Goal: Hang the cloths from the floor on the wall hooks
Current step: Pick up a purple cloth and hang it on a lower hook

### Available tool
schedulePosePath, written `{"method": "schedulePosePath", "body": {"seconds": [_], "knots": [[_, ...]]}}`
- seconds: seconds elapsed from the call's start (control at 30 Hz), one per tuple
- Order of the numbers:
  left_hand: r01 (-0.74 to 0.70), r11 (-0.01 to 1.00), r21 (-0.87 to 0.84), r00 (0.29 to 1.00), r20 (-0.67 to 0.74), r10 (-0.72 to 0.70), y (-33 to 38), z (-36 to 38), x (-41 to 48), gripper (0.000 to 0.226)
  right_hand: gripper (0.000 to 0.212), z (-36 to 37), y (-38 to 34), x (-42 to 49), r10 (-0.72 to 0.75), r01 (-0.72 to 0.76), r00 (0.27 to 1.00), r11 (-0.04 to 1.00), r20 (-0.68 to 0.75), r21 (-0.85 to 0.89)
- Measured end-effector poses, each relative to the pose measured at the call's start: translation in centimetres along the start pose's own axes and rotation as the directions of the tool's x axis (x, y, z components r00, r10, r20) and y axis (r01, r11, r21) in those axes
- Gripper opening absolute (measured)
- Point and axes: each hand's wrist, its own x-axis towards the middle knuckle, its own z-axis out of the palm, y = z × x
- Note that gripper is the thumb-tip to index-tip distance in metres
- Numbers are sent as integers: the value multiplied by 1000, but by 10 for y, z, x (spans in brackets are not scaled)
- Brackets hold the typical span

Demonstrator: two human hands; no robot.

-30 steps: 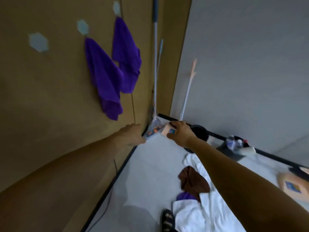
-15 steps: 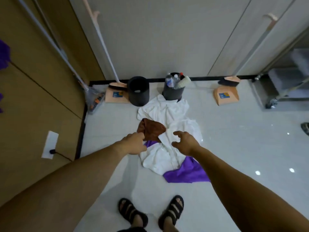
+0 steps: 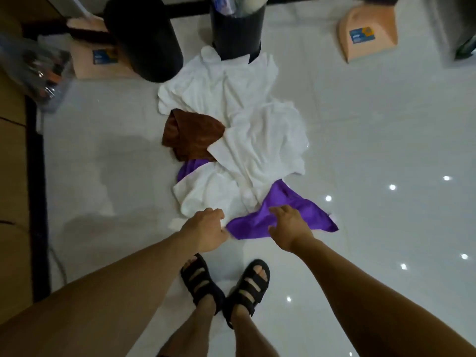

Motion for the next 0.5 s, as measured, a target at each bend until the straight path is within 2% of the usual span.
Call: {"method": "schedulePosePath", "body": {"seconds": [0.17, 0.3, 0.37, 0.43, 0.5], "knots": [[25, 998, -60, 1000, -4, -25, -43, 76, 111, 63, 61, 94, 46, 113, -13, 15, 1000, 992, 16, -126], [3, 998, -69, 1000, -27, -5, -74, 125, 166, 60, 68, 143, 61, 178, -96, 93, 995, 938, 9, -335], [-18, 999, -49, 1000, -10, 17, -88, 142, 180, 57, 60, 154, 67, 197, -122, 105, 993, 882, -6, -460], [-14, 999, -31, 1000, 6, 14, -97, 152, 183, 56, 44, 157, 72, 205, -133, 102, 991, 830, -17, -549], [0, 1000, -11, 1000, 18, 1, -99, 151, 177, 56, 36, 152, 72, 199, -128, 73, 990, 826, -60, -560]]}}
